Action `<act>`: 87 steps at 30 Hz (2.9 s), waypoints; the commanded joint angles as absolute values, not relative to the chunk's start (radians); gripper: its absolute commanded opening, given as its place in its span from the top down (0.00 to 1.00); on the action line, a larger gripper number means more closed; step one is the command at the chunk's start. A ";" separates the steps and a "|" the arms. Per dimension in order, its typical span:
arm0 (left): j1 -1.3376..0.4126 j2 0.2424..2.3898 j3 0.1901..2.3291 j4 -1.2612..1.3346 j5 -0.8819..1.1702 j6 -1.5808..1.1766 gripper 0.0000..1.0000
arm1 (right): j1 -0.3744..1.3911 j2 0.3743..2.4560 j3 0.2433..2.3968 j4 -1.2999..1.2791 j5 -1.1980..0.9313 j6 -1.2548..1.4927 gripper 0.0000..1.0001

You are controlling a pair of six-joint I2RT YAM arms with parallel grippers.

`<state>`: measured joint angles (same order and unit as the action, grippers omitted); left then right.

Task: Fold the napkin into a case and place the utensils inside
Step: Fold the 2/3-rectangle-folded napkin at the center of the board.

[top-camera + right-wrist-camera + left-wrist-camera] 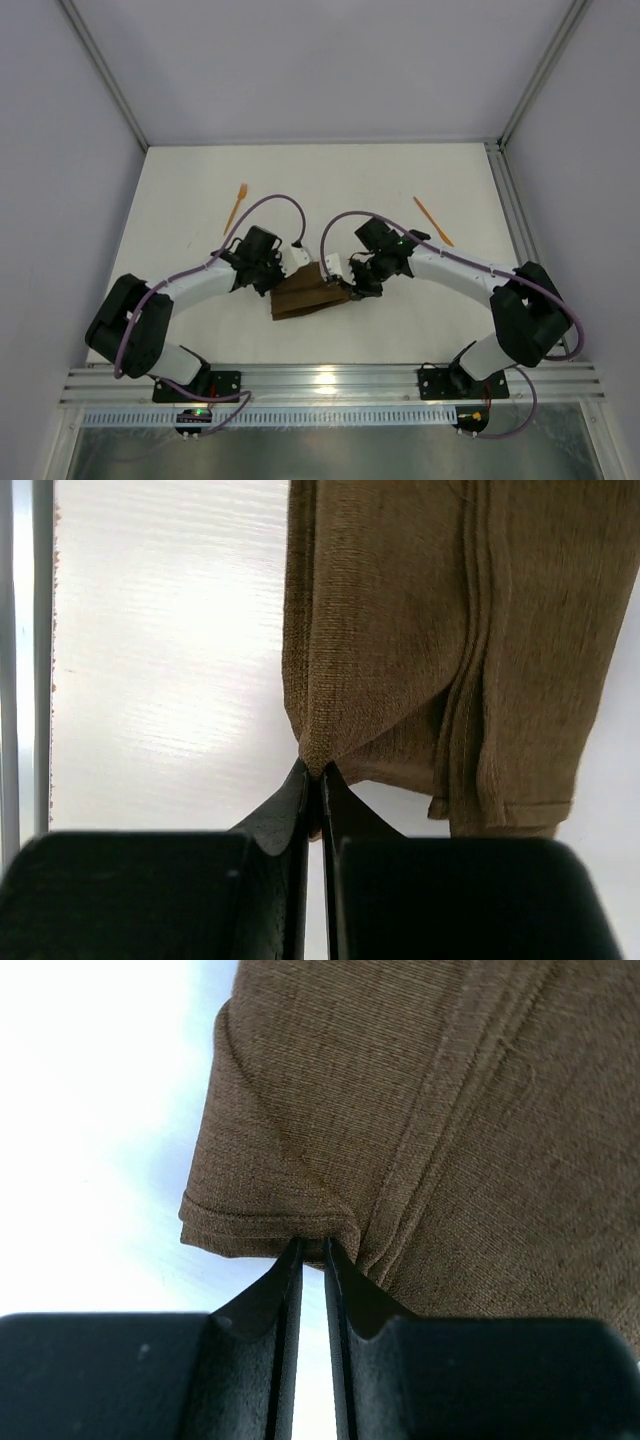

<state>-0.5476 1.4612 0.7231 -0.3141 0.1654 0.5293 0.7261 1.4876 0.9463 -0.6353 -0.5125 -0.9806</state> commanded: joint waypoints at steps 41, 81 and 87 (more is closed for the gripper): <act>-0.545 1.520 0.698 -0.281 0.140 0.620 0.85 | 0.364 1.660 0.859 0.104 -0.762 0.365 0.97; -0.551 1.542 0.712 -0.321 0.216 0.621 0.82 | 0.505 1.963 0.922 0.471 -0.233 1.132 0.70; -0.551 1.543 0.710 -0.327 0.215 0.614 0.82 | 0.505 1.918 0.891 0.424 -0.158 1.137 0.46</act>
